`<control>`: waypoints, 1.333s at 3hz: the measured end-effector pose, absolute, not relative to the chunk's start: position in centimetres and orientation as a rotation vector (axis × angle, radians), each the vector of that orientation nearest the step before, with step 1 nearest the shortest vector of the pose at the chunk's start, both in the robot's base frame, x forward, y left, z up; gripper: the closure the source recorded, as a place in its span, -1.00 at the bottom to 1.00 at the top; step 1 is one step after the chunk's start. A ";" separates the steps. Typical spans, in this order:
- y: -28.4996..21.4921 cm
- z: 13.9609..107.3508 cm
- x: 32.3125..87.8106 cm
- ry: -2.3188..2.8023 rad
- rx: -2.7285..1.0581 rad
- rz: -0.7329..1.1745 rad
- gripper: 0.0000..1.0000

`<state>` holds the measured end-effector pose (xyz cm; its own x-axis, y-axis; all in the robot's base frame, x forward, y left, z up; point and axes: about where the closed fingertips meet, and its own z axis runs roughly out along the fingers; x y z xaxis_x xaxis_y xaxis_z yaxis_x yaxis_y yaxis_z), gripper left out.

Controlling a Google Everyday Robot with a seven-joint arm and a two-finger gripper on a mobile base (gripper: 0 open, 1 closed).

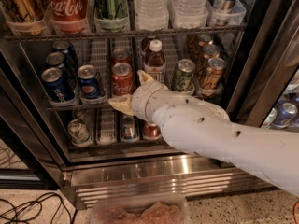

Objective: Pick coke can from middle shelf of fridge

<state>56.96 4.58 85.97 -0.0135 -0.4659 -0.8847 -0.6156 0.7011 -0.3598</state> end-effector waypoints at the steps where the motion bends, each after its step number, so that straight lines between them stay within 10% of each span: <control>1: 4.8 85.7 57.8 1.650 -0.892 0.137 -0.48; 4: 7.2 86.1 61.3 1.626 -0.904 0.109 -0.46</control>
Offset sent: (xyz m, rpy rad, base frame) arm 0.0317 0.0374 -0.0040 -0.0302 -0.0090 -0.0074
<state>61.27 7.19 86.05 0.0141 -0.4892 -0.8721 -0.6014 0.6926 -0.3982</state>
